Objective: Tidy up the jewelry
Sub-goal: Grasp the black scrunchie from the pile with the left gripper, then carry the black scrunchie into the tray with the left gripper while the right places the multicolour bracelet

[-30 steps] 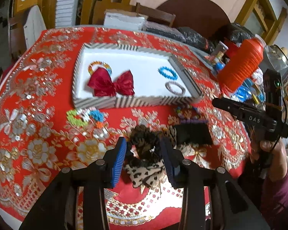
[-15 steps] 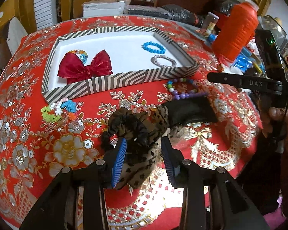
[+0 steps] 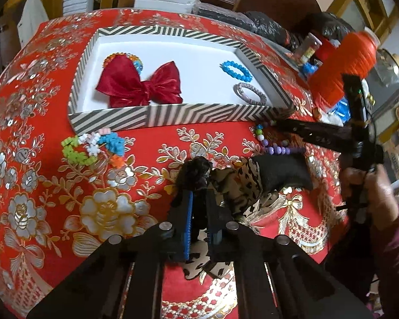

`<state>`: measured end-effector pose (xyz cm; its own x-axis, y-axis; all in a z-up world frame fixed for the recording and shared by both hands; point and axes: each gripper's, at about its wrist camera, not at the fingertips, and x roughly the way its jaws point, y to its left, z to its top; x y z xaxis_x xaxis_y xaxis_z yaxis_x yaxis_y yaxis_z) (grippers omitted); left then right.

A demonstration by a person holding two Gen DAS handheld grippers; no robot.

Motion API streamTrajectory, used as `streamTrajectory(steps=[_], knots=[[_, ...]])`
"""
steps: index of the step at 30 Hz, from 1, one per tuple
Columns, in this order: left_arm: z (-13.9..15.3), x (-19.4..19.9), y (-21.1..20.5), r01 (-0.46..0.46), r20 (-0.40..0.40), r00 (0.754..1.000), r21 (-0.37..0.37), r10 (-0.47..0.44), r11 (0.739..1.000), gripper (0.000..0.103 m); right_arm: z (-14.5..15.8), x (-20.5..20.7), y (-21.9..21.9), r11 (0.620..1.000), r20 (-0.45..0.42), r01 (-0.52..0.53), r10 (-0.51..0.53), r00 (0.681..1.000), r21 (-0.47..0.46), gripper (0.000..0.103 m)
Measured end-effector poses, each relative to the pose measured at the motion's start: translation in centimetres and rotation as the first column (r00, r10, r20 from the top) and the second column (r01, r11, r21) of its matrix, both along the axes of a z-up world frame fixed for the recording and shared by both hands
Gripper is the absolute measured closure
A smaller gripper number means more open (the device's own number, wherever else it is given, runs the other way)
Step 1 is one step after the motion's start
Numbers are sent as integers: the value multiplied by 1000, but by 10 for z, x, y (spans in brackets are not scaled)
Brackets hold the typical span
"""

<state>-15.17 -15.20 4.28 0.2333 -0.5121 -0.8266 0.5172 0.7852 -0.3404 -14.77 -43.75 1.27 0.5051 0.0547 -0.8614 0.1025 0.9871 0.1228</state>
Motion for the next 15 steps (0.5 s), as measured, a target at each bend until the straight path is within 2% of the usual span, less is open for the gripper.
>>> streamTrajectory(steps=[1,2,6,11,15], knots=[[1,1,2,-5,-7,1000,-10,5,1000,103,0,0,3,1000,10,-5,5,1000,-24,79],[2,2,5,-12,-11,1000,-21,12,1000,103,-1,1,5,999,11,-18,19,1000,-40,93],[14,6,16,-39,-15,999,-74,38,997,103,8,-4,7,999,46,-28,29,998,-19,94],[33,12,22,-62,21,998,-107,65,992,103,46,-16,6,998,146,-48,41,988,44,94],[47,19,26,-82,51,995,-123,89,989,103,69,-21,7,997,194,-57,46,980,54,94]])
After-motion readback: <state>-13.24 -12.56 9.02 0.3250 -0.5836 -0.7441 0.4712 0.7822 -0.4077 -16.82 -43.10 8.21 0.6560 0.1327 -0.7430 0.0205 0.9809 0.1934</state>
